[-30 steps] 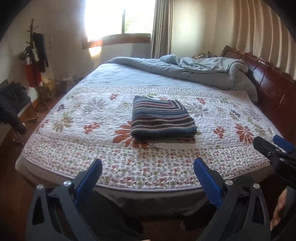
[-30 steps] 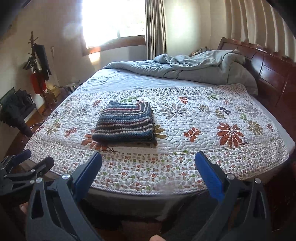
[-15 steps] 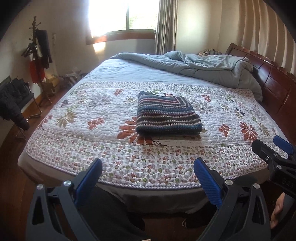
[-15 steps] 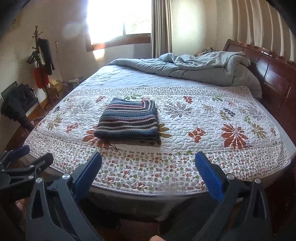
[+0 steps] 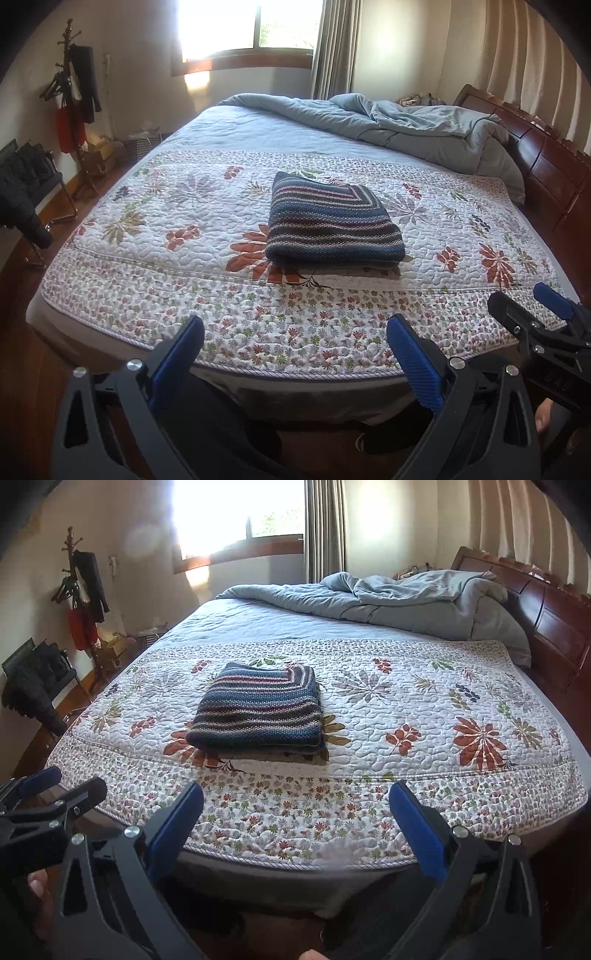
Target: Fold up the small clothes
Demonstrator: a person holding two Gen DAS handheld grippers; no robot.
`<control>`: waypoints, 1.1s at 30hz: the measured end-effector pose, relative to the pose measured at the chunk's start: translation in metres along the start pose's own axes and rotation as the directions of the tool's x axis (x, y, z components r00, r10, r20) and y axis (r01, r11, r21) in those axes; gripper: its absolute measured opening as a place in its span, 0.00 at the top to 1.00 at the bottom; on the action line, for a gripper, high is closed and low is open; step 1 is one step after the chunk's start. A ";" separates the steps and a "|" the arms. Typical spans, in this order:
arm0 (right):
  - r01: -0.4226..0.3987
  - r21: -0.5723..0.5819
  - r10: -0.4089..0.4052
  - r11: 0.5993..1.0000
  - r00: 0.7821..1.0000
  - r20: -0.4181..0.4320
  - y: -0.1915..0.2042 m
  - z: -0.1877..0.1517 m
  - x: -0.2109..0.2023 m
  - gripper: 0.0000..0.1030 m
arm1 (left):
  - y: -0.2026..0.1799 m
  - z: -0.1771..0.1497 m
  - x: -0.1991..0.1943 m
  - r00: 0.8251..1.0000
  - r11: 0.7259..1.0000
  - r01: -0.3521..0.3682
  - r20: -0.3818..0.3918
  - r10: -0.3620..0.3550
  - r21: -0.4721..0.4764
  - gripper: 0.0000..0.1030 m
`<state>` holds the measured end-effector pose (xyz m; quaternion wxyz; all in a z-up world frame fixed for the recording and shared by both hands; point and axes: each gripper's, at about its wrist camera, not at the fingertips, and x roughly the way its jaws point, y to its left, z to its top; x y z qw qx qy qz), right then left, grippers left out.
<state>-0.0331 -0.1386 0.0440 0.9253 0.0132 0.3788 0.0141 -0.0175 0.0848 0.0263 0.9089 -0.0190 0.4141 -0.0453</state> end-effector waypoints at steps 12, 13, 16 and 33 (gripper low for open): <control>0.004 0.013 -0.004 1.000 1.000 0.002 -0.008 0.008 0.012 0.03 | -0.002 0.004 0.014 0.999 0.999 -0.033 0.003 0.033 0.009 0.04; 0.003 0.013 -0.003 1.000 1.000 0.002 -0.008 0.009 0.013 0.03 | -0.002 0.004 0.013 0.999 0.999 -0.033 0.003 0.033 0.009 0.04; 0.003 0.008 -0.003 1.000 1.000 -0.003 -0.008 0.010 0.017 0.03 | -0.002 0.005 0.017 0.999 0.999 -0.042 0.002 0.042 0.014 0.04; 0.002 -0.006 -0.002 1.000 1.000 -0.023 -0.002 0.013 0.033 0.03 | 0.000 0.009 0.026 0.998 0.998 -0.063 -0.007 0.063 0.022 0.04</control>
